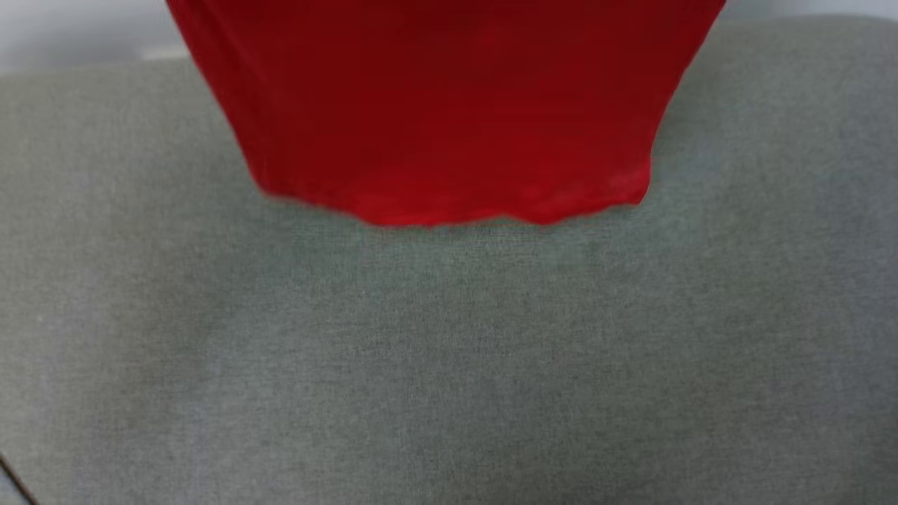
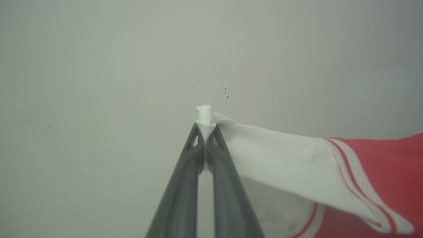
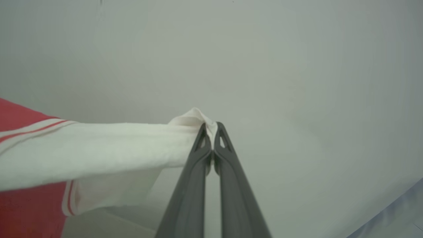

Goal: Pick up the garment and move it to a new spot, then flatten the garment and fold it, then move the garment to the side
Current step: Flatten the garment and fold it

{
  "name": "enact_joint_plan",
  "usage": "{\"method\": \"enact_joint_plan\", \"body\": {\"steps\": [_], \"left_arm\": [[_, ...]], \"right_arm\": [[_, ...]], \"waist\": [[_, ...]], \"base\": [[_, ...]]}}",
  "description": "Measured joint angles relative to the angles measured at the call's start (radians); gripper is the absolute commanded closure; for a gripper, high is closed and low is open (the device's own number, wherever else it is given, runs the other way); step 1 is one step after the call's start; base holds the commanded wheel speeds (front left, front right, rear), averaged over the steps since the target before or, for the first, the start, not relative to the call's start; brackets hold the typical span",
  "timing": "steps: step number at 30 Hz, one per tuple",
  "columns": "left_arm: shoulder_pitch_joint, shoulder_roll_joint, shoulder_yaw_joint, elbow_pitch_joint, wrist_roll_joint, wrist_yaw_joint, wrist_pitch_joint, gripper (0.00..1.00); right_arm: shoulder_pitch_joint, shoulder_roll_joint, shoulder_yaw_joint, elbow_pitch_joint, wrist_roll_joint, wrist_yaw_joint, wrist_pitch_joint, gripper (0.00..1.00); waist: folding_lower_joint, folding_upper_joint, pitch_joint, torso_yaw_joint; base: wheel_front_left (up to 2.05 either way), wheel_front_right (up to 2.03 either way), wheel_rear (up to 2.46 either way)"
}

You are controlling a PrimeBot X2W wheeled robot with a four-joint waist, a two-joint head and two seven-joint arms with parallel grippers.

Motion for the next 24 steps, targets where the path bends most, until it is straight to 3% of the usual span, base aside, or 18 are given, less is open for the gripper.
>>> {"method": "enact_joint_plan", "body": {"steps": [7,15,24], "left_arm": [[-0.320,-0.038,-0.073,0.264,0.054,-0.049,-0.053,1.00],[-0.621,-0.108,-0.151,0.523,0.115,-0.086,-0.150,1.00],[-0.698,-0.181,-0.199,0.777,0.129,-0.098,-0.299,1.00]], "right_arm": [[-0.218,0.015,0.044,0.180,-0.059,0.000,-0.074,1.00],[-0.423,0.081,0.068,0.381,-0.154,0.000,-0.215,1.00],[-0.465,0.185,0.046,0.589,-0.237,0.000,-0.365,1.00]], "waist": [[0.0001,0.0000,0.133,0.012],[0.0002,0.0000,0.276,0.031],[0.0002,0.0000,0.359,0.062]], "base": [[0.00,0.00,0.00],[0.00,0.00,0.00],[0.00,0.00,0.00]]}}
